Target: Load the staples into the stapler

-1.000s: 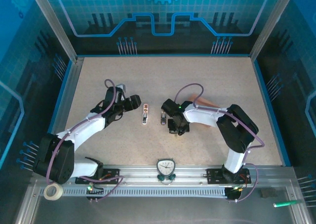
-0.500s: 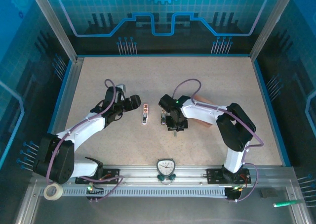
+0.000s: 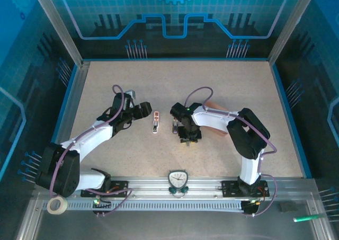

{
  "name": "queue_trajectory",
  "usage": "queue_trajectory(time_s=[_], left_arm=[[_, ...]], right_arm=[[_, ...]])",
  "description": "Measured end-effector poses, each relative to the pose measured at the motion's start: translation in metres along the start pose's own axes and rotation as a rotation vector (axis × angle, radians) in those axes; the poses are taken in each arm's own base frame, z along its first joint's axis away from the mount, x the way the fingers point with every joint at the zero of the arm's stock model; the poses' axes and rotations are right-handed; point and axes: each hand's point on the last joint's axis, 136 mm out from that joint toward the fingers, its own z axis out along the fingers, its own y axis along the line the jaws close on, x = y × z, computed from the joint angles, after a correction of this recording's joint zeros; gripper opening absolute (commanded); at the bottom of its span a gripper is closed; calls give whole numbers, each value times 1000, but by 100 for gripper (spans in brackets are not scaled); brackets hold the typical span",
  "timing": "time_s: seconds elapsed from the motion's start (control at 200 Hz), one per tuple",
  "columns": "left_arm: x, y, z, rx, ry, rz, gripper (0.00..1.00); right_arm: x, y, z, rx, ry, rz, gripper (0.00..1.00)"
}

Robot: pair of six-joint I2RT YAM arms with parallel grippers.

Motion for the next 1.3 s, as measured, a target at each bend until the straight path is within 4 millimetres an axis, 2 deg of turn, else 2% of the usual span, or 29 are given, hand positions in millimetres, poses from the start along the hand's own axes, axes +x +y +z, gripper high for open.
queue_trajectory(time_s=[0.966,1.101,1.301], left_arm=[[-7,0,-2,3,-3,14,82],[-24,-10,-8,29,-21,9,82],[-49,-23,-20,61,-36,24,83]], right_arm=[[-7,-3,5,0,-13,3,16],[-14,-1,-9,-17,-99,19,16],[-27,21,-52,-126,-290,44,16]])
